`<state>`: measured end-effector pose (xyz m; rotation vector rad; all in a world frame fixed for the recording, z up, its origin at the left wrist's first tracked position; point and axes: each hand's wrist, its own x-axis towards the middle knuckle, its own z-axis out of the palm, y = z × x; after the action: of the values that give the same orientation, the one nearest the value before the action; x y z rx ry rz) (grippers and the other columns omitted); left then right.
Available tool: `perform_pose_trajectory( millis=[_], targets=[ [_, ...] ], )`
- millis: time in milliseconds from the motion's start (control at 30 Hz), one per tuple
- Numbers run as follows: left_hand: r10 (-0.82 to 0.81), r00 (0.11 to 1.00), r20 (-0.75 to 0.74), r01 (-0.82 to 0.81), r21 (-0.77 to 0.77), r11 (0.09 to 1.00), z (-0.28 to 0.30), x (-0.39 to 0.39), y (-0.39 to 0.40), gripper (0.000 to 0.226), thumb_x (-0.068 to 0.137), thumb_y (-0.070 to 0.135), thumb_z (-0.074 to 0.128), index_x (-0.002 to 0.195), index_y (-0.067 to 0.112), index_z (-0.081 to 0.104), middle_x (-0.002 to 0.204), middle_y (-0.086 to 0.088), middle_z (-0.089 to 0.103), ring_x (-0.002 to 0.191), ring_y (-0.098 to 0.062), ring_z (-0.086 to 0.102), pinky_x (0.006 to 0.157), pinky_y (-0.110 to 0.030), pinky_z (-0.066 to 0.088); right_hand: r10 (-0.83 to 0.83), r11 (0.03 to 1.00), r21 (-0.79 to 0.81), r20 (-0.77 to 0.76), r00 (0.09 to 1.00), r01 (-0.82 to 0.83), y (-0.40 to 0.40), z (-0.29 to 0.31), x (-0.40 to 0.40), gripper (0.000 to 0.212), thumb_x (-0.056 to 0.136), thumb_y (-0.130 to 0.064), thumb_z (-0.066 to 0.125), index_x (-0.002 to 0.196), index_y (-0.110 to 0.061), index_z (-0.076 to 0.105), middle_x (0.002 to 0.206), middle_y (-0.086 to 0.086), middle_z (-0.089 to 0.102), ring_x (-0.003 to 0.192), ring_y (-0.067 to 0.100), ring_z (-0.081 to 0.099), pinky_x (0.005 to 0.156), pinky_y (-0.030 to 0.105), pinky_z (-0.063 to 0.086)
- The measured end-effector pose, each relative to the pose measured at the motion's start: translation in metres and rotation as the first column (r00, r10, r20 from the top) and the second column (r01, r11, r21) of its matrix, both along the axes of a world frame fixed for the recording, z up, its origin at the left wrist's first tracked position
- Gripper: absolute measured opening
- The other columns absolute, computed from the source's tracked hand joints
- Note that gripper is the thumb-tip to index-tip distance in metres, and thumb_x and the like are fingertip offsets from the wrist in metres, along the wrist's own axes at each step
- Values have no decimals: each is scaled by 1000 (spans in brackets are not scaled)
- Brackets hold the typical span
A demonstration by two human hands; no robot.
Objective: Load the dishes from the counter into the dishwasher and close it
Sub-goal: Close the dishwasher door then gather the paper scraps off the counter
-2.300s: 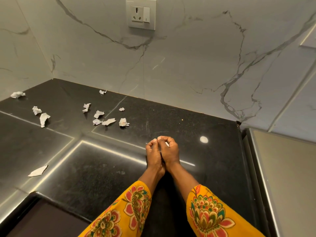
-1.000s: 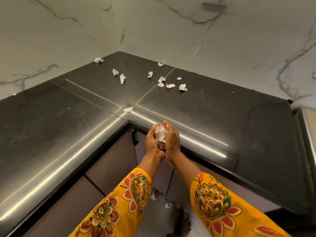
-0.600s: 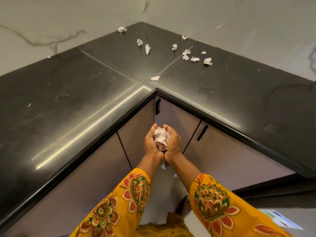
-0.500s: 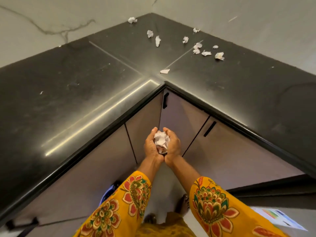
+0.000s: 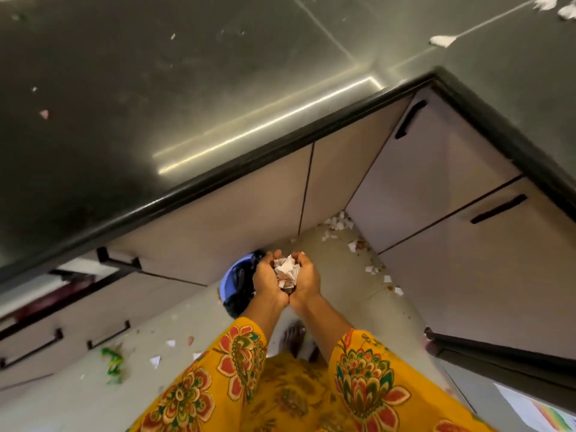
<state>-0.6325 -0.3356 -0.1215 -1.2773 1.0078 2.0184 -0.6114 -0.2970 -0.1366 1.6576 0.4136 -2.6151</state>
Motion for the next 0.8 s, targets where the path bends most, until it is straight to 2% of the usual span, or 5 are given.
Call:
perform_pose_trajectory(
  millis=[267, 400, 500, 733, 800],
  targets=[
    [4, 999, 48, 5, -198, 980, -39, 4, -49, 24, 94, 28, 48, 83, 10, 60, 94, -17, 65, 72, -29, 58, 70, -36, 50, 135, 988, -89, 76, 988, -128, -50, -32, 2, 44, 95, -36, 43, 125, -7, 56, 126, 17, 58, 100, 29, 56, 78, 35, 48],
    [-7, 1000, -8, 5, -205, 979, -46, -5, -58, 46, 99, 40, 37, 122, 6, 57, 100, -9, 58, 93, -29, 55, 86, -36, 43, 326, 945, -29, 97, 940, -325, -59, -52, -9, 68, 90, -63, 34, 128, -11, 55, 128, 16, 57, 112, 32, 55, 100, 41, 40],
    [-6, 997, -74, -13, -258, 966, -56, -14, -69, 53, 102, 44, 26, 138, 9, 45, 134, -2, 47, 124, -25, 42, 102, -37, 33, 359, 933, -4, 103, 928, -360, -55, -64, -17, 77, 89, -69, 30, 137, -12, 47, 137, 14, 52, 123, 31, 51, 108, 43, 36],
    [-54, 995, -87, 31, -251, 967, -49, -12, -74, 58, 101, 50, 21, 143, 15, 40, 155, -1, 27, 142, -22, 22, 114, -35, 16, 331, 942, 21, 75, 940, -334, -27, -42, -16, 67, 93, -64, 27, 137, -16, 44, 142, 11, 45, 131, 33, 42, 107, 44, 30],
    [-44, 997, -62, 27, -251, 968, -37, -12, -68, 58, 100, 51, 25, 140, 14, 45, 153, -2, 30, 141, -23, 26, 112, -34, 20, 324, 945, 34, 56, 944, -326, -21, -31, -14, 52, 96, -54, 32, 119, -14, 56, 126, 15, 53, 118, 33, 50, 103, 43, 35]
  ],
)
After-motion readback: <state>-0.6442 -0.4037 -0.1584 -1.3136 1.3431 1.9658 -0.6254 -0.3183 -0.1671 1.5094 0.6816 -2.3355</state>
